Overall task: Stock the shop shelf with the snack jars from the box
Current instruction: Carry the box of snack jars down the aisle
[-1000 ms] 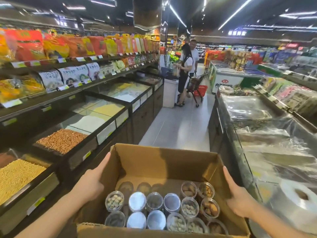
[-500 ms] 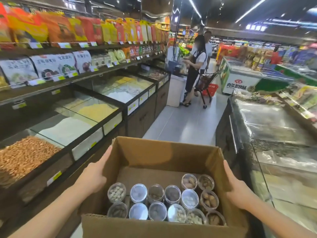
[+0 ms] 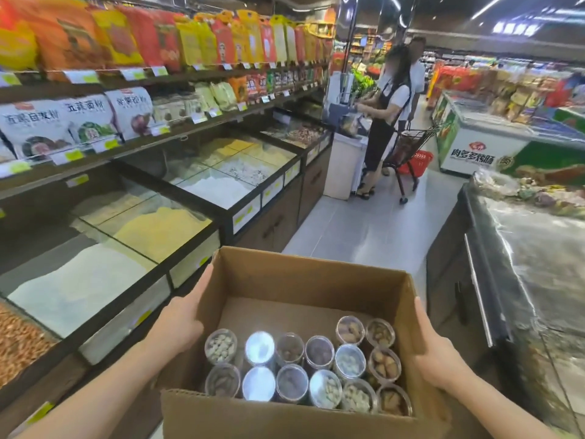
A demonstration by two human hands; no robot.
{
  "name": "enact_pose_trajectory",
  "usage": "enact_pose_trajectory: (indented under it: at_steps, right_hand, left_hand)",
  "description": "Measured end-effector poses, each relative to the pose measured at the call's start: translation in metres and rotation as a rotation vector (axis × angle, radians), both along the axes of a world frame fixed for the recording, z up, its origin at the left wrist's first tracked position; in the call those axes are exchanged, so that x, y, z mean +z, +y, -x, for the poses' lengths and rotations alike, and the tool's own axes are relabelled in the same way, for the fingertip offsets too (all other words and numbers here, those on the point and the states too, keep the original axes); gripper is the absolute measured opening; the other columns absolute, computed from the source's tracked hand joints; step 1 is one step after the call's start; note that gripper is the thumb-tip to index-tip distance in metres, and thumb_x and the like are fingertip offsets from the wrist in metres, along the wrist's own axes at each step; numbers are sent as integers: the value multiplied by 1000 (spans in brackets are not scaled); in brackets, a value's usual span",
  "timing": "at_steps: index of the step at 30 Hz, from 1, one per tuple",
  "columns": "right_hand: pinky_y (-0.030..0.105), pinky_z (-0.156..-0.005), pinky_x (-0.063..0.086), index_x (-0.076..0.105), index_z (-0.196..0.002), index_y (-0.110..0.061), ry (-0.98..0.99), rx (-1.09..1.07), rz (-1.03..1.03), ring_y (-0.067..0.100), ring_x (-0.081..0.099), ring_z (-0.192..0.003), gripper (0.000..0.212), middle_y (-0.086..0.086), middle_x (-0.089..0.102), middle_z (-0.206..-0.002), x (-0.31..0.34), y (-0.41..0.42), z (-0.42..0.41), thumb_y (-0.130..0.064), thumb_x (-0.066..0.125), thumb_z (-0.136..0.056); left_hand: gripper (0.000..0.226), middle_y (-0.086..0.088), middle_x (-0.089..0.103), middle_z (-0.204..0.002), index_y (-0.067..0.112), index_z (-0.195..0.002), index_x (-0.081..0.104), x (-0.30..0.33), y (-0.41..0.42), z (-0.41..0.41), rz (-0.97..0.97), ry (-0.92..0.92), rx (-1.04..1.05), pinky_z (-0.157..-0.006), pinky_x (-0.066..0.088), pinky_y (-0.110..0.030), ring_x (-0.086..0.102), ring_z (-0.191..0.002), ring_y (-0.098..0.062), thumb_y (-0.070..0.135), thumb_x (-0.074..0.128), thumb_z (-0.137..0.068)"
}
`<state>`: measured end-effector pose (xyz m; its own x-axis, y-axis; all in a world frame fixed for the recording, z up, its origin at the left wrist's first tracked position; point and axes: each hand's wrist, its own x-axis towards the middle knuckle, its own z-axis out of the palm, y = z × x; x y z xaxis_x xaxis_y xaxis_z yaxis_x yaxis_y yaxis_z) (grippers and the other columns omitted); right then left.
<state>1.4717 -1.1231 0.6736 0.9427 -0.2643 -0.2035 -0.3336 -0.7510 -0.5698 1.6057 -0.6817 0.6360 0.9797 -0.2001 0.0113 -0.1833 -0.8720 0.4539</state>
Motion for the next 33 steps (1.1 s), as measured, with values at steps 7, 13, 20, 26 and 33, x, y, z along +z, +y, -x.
enact_pose_trajectory:
  at_steps: [7, 13, 20, 26, 33]
  right_hand:
    - [34, -108, 37, -20, -151, -52, -41, 237, 11, 16, 48, -130, 113, -14, 28, -157, -43, -70, -166, -34, 70, -85]
    - [45, -104, 43, -26, -141, -67, -51, 355, 84, 33, 54, -130, 95, -4, 41, -154, -72, -110, -311, -47, 56, -97]
    - [50, -90, 50, -29, -143, -62, 62, 473, 103, 40, 66, -107, 96, 14, 61, -136, -116, -115, -456, -50, 53, -95]
    - [49, -86, 52, -32, -142, -60, 135, 573, 146, 42, 67, -101, 102, 22, 65, -125, -159, -84, -543, -46, 57, -94]
    - [60, -96, 49, -22, -144, -65, 240, 600, 174, 49, 63, -107, 92, 24, 63, -125, -222, -47, -625, -71, 49, -85]
  left_hand:
    - [124, -7, 63, -58, 61, -147, -23, -32, -48, -89, -46, 50, 182, -47, 55, -38, 62, -47, -17, -4, 57, -78]
    - [121, -7, 62, -58, 59, -149, -22, -48, -97, -135, 16, 94, 410, -51, 55, -38, 61, -49, -18, -2, 58, -83]
    - [118, -4, 57, -54, 56, -151, -21, -85, -126, -177, 90, 149, 610, -44, 41, -34, 55, -46, -20, -5, 53, -82]
    - [120, -8, 64, -65, 62, -147, -21, -143, -126, -226, 157, 210, 766, -56, 52, -43, 61, -59, -28, -7, 53, -82]
    - [107, -17, 66, -77, 65, -146, -18, -207, -126, -274, 219, 312, 949, -65, 54, -45, 62, -66, -37, 4, 51, -93]
